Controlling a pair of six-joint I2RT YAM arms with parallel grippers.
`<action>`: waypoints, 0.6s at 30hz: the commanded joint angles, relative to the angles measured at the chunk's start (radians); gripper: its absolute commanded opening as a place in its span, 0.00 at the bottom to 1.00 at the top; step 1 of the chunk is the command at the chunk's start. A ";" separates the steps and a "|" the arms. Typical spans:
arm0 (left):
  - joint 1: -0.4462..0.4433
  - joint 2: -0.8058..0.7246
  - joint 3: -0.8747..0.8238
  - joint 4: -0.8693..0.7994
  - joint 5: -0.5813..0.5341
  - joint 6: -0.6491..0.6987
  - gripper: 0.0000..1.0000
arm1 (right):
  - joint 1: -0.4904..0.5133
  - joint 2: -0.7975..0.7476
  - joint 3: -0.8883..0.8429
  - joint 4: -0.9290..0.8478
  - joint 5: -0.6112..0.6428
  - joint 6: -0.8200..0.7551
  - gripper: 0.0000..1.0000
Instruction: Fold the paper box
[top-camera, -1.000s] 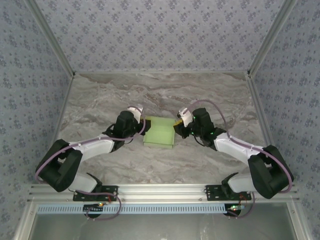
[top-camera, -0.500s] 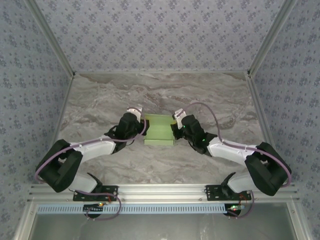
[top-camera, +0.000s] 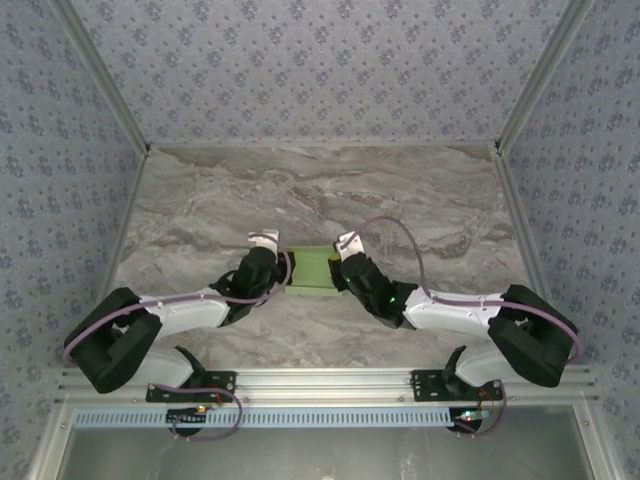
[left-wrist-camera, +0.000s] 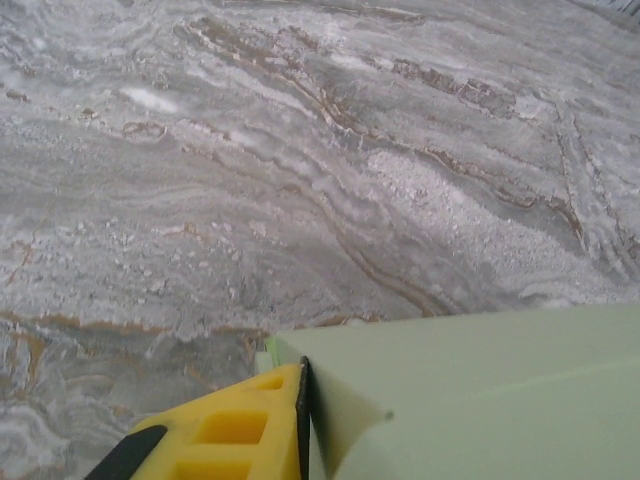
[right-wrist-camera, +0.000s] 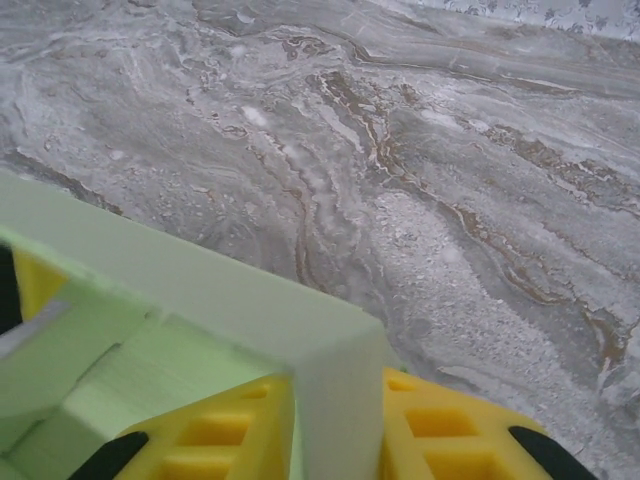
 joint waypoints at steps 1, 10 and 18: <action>-0.038 -0.007 -0.016 0.026 0.055 -0.028 0.18 | 0.030 0.015 0.011 0.043 -0.018 0.077 0.27; -0.040 -0.009 -0.022 0.021 0.028 -0.026 0.18 | 0.036 0.021 -0.020 0.033 0.006 0.117 0.30; -0.047 0.007 -0.043 0.025 -0.077 0.003 0.19 | 0.043 -0.116 -0.136 0.023 -0.112 0.082 0.51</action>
